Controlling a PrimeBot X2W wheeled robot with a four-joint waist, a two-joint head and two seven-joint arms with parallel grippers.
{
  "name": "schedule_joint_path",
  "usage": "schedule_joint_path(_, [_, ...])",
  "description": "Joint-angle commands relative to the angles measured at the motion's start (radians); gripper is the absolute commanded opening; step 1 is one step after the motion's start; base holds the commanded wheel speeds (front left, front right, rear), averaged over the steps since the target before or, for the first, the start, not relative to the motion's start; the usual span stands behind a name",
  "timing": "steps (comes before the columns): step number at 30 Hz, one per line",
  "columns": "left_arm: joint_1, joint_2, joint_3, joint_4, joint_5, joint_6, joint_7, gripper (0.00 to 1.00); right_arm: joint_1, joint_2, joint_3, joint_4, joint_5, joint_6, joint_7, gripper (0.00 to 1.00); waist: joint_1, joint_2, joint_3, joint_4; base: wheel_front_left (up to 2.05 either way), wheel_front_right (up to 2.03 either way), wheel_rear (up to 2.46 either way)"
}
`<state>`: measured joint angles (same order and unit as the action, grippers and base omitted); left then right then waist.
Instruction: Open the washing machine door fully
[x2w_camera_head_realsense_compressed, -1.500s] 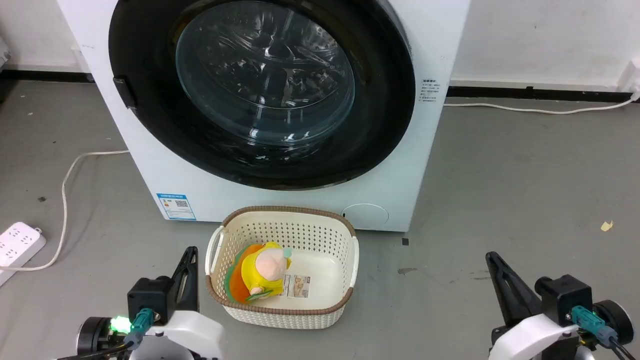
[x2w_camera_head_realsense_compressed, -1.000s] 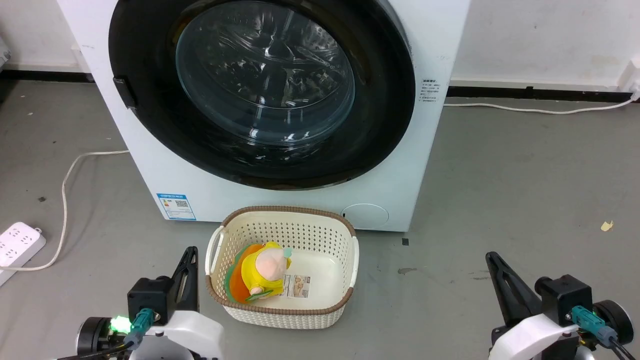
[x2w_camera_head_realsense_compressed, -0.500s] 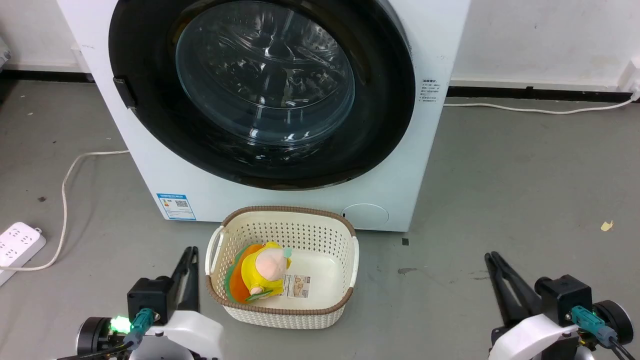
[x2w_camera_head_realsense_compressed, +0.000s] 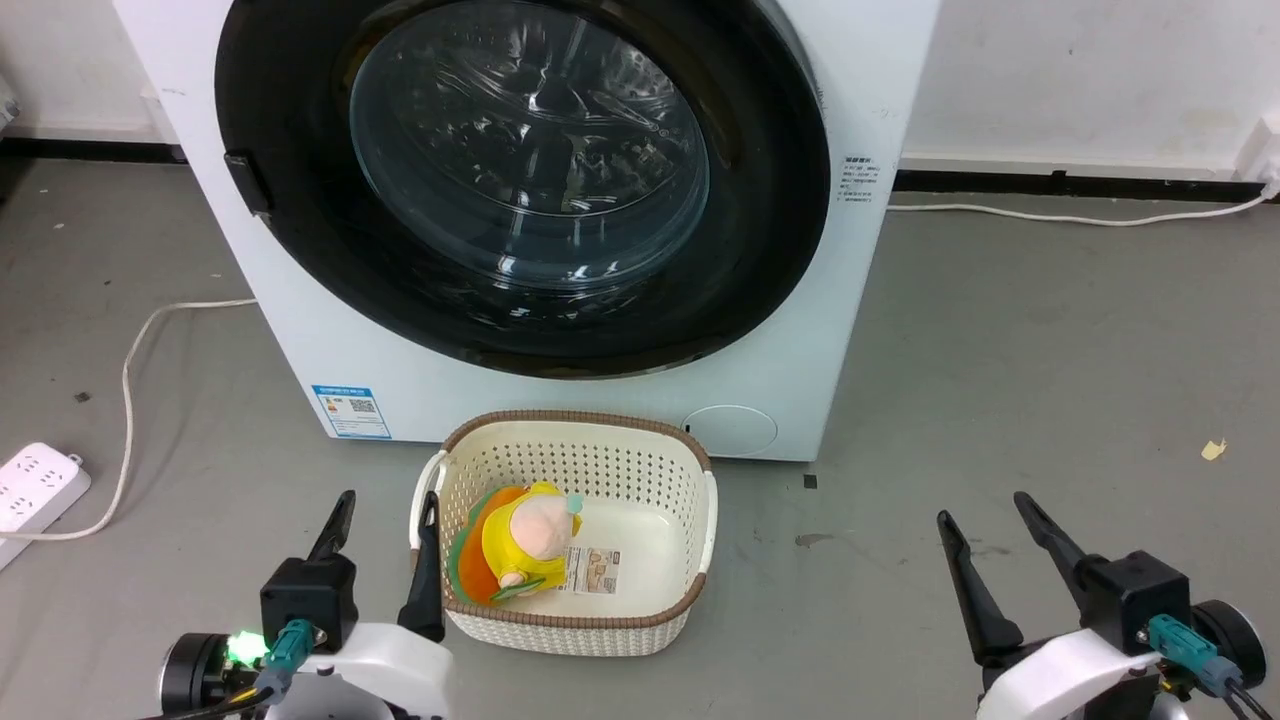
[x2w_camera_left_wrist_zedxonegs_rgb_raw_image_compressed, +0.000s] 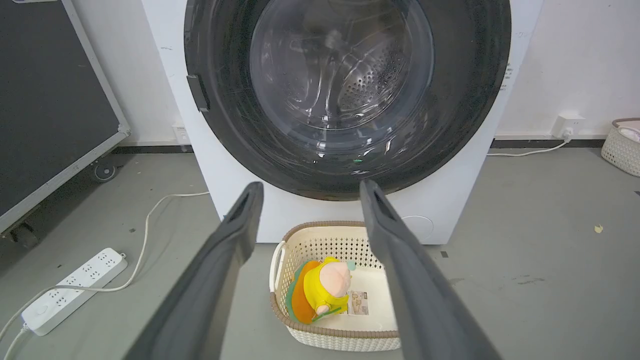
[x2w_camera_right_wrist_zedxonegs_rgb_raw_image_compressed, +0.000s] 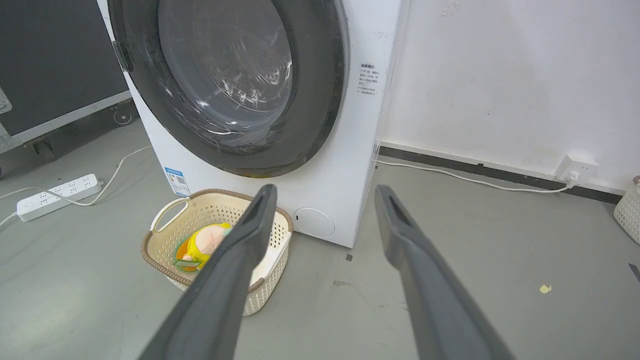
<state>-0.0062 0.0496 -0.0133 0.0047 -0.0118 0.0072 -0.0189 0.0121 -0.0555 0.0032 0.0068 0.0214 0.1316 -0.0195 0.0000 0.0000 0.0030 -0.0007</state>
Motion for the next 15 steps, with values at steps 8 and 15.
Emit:
schedule_joint_path(8, [-0.009,0.000,-0.012,-0.004,-0.003,0.014,-0.024,1.00,-0.032,-0.005,0.002,-0.018,0.027,0.000,-0.024,1.00,0.0000,0.0000,0.026,0.007,0.00,0.00,0.00])
schedule_joint_path(15, [-0.026,0.000,-0.028,-0.012,-0.006,0.023,-0.039,1.00,-0.081,-0.026,0.002,-0.013,0.066,0.000,-0.038,1.00,0.0000,0.0000,0.061,0.019,0.00,0.00,0.00])
